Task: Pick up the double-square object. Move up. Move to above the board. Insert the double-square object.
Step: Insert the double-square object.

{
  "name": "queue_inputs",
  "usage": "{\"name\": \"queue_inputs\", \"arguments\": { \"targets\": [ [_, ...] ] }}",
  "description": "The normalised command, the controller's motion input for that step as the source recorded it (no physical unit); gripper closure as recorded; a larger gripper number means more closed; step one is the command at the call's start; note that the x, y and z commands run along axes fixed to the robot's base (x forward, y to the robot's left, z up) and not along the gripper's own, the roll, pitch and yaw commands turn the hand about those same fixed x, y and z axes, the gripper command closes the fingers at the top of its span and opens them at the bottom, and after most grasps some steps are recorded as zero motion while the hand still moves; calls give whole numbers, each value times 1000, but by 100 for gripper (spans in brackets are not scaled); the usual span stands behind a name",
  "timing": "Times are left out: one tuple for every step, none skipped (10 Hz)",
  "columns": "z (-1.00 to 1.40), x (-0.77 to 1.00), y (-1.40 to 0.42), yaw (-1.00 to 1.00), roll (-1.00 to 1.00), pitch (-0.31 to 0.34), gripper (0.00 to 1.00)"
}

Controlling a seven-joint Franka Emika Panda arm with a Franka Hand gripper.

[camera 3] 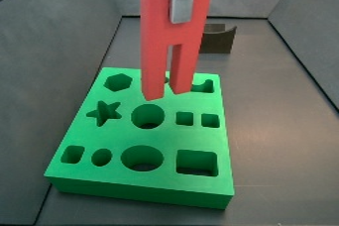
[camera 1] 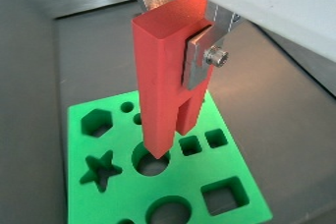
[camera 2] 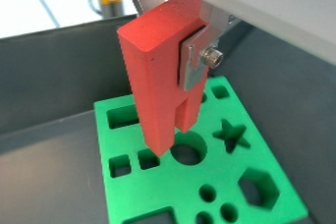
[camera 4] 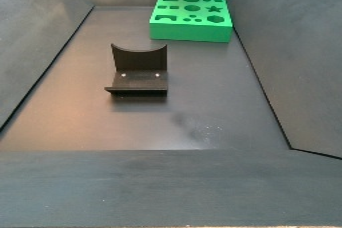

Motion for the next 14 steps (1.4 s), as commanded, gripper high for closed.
{"name": "queue_inputs", "arguments": {
  "targets": [
    [-206,0,0,-1000,0,-51,100],
    [-163,3,0,-1000,-6,-70,100],
    [-31,66,0,-1000,-80,-137,100],
    [0,34,0,-1000,-111,-156,100],
    [0,69,0,-903,-207,-201,100],
    [0,46,0,-909,-137,-199,100],
    [97,0,49,-380,79,71,100],
    [-317,160,-54,0,0,-21,100],
    [-831,543,-117,17,-20,-141,100],
    [-831,674,-151,43,-74,-209,100],
    [-820,754,-114,51,-96,-203,100],
    [-791,769,0,0,-23,-211,100],
    [-597,569,34,0,0,-169,100],
    [0,0,0,0,9,0,100]
  ]
}}
